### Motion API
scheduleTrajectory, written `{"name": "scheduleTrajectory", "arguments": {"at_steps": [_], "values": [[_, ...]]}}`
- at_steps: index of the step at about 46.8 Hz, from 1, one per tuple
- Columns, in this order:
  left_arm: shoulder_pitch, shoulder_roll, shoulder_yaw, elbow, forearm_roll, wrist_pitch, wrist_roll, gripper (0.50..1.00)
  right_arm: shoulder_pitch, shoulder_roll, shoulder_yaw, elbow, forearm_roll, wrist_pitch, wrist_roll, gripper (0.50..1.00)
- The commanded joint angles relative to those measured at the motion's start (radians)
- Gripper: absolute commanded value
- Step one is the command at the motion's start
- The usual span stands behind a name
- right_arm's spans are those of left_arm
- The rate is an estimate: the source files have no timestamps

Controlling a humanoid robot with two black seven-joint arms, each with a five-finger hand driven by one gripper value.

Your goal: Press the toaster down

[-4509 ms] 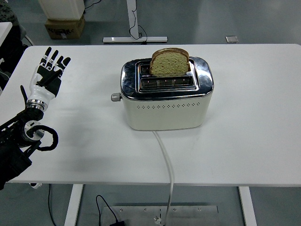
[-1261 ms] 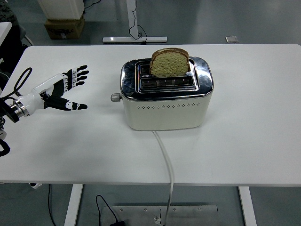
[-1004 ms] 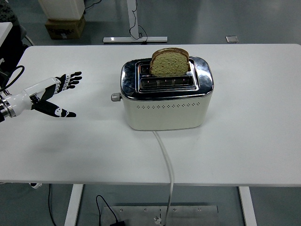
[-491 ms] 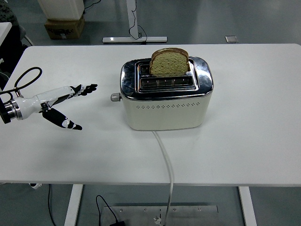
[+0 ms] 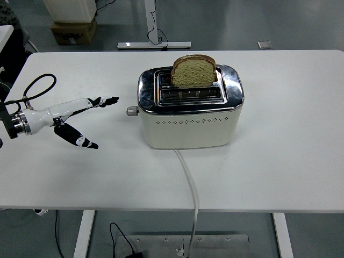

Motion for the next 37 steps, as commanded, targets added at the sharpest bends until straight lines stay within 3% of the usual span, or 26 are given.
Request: {"name": "scheduleTrajectory", "arguments": {"at_steps": [1, 37], "values": [[0.0, 0.0, 0.0, -0.016, 0.014, 0.001, 0.001, 1.0, 0.0, 0.0, 0.0, 0.0, 0.0, 0.0, 0.0, 0.998], [0.005, -0.012, 0.005, -0.024, 0.1, 0.025, -0.002, 1.0, 0.0, 0.0, 0.0, 0.0, 0.0, 0.0, 0.0, 0.998]]}}
